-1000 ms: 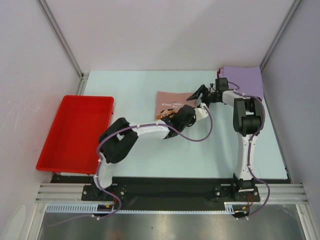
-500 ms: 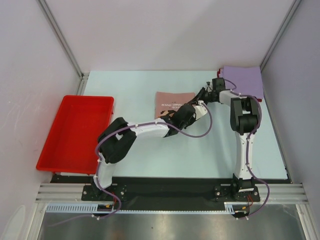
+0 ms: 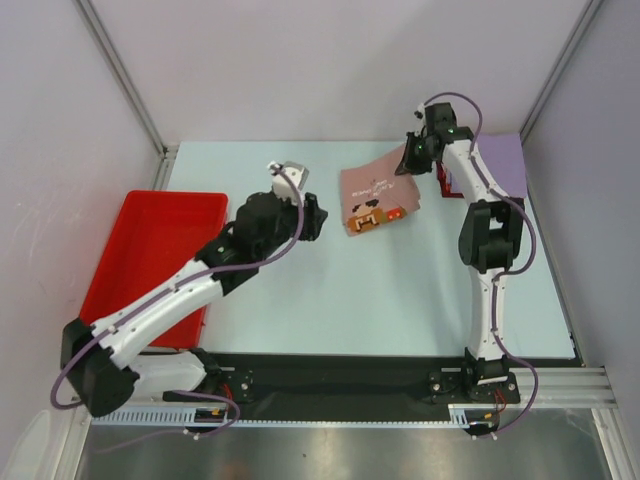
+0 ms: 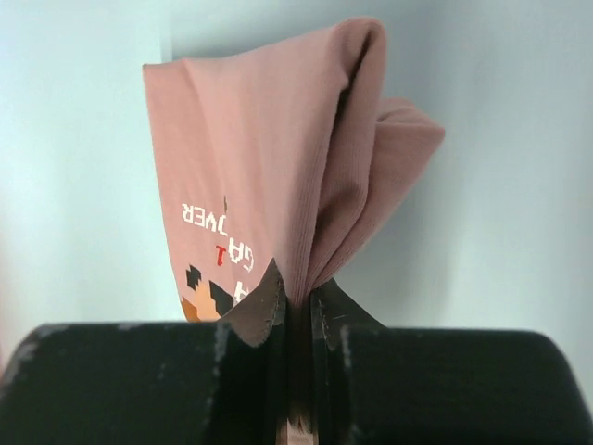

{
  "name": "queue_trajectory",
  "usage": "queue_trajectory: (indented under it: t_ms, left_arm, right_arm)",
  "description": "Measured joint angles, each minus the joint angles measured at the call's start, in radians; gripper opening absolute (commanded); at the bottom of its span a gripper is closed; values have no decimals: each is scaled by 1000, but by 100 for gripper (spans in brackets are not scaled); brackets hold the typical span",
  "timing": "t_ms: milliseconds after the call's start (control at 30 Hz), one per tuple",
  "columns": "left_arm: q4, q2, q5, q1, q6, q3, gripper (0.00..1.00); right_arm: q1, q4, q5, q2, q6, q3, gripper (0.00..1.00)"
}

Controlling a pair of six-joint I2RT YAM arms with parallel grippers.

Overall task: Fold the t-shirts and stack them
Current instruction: Neatly place the folded tshirt to the corner

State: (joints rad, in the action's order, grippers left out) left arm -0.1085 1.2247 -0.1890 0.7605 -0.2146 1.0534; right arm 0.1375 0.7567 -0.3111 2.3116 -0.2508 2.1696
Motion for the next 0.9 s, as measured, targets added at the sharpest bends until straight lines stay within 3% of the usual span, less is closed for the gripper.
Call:
queue_trajectory:
  t_ms: [100, 267, 500, 900]
  left_arm:
    - [-5, -83, 26, 3, -49, -79, 52]
    - [-71, -90, 47, 3, -76, -181, 52]
    - [-128, -84, 72, 3, -77, -192, 51]
    - [-162, -85, 115, 3, -102, -194, 50]
  right_arm:
    - [-6, 87, 110, -12, 74, 82, 0]
    - [-23, 206, 257, -6, 158, 270, 0]
    - [-58, 183, 411, -7, 249, 345, 0]
    - [-117, 121, 409, 36, 345, 399, 0]
